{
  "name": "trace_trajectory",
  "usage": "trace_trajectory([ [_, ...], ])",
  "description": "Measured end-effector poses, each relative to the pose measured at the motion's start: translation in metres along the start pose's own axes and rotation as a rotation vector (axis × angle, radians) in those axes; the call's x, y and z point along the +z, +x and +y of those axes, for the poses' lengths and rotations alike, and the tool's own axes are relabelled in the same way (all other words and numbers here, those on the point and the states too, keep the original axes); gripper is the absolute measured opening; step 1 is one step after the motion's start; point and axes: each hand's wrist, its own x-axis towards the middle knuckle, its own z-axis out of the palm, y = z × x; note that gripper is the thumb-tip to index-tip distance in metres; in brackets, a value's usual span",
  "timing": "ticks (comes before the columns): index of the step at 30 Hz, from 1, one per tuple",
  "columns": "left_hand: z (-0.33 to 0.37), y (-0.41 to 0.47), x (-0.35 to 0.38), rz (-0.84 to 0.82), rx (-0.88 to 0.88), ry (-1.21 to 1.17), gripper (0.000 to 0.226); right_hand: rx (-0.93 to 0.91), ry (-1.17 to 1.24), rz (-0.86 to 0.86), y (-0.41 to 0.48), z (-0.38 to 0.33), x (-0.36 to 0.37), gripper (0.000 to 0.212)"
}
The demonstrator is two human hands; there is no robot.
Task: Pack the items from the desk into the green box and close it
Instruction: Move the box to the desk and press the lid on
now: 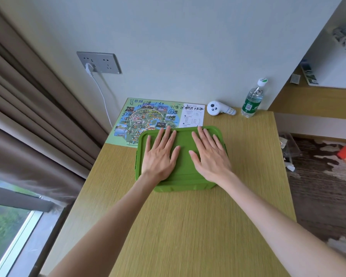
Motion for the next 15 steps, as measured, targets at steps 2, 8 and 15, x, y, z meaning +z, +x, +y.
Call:
trace_trajectory([
  [2, -0.001, 0.002, 0.001, 0.008, 0.002, -0.007, 0.058, 0.005, 0.016, 0.004, 0.001, 0.001, 0.001, 0.066],
  [8, 0.001, 0.005, -0.007, 0.006, 0.007, -0.011, 0.057, 0.027, 0.078, -0.007, 0.003, -0.004, -0.001, 0.064],
  [15, -0.03, -0.005, -0.03, 0.124, -0.194, -0.282, 0.051, 0.271, 0.454, 0.255, -0.011, 0.002, -0.009, 0.051],
])
